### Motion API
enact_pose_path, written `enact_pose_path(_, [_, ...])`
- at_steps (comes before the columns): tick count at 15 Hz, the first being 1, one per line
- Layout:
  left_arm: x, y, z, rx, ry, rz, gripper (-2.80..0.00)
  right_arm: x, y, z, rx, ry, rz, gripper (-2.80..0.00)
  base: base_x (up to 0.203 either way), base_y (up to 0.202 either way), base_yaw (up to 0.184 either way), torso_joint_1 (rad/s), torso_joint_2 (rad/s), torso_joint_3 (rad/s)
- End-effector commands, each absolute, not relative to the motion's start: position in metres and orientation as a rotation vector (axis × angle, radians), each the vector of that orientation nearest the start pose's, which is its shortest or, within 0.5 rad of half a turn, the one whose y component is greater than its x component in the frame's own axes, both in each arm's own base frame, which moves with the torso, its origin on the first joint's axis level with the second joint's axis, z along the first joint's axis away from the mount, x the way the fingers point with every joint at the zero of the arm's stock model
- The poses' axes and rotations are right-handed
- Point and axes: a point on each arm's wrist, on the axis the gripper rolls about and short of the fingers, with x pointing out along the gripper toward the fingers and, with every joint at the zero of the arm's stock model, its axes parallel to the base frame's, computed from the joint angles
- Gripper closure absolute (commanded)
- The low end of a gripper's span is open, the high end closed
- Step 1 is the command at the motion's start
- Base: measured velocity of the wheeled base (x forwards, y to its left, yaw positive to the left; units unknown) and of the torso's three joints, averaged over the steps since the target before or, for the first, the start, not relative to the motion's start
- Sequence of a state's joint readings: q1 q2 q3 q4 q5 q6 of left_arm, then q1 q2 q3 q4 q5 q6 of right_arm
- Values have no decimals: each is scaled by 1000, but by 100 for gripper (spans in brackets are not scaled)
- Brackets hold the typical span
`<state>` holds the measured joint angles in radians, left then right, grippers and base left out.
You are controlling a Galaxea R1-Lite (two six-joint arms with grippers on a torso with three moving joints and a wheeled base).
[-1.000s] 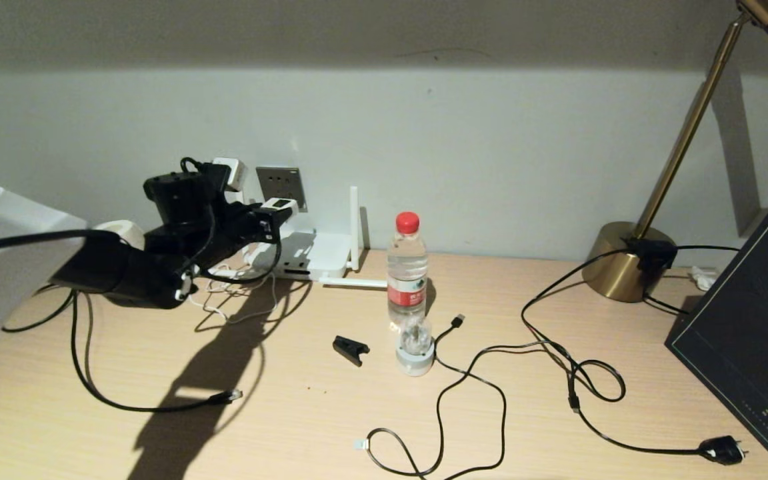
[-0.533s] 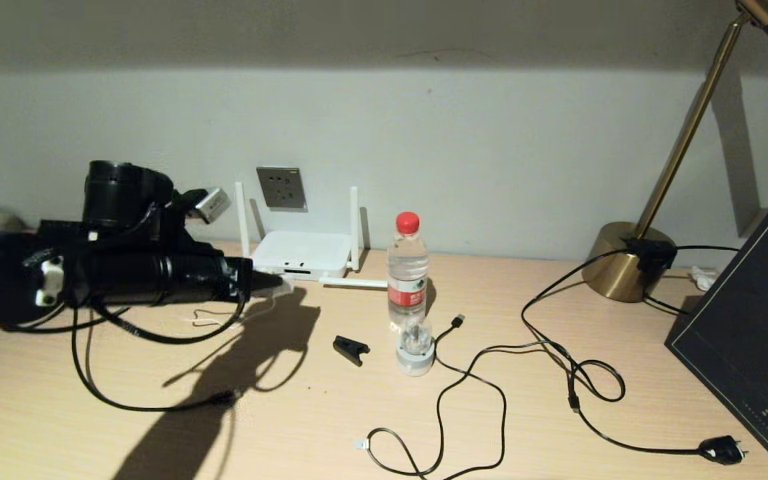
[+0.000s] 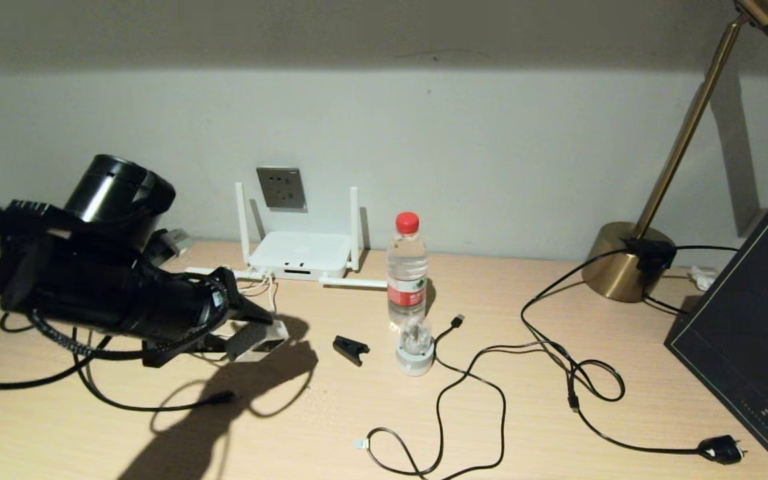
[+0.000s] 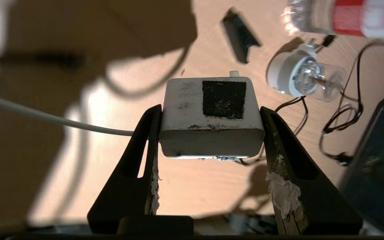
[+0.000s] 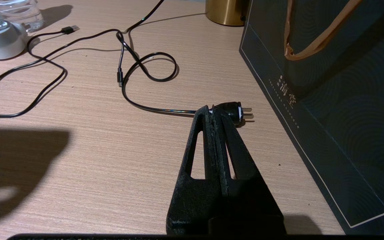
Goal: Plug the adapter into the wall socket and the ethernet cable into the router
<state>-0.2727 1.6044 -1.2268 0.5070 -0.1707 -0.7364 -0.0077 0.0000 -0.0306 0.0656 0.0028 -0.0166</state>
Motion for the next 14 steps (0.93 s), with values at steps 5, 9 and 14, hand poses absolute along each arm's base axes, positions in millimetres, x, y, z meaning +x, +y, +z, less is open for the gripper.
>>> enact_pose_path(5, [283,-63,204,-972,1166,198,0,-25,0,77,-17,36,-4,0,0,0,0,0,0,0])
enact_pose_path(9, [304,-62,192,-1092,1176,309,0,-25,0,77,-17,36,-4,0,0,0,0,0,0,0])
enact_pose_path(14, [324,-63,174,-1128,1161,319,0,-25,0,77,-17,35,-4,0,0,0,0,0,0,0])
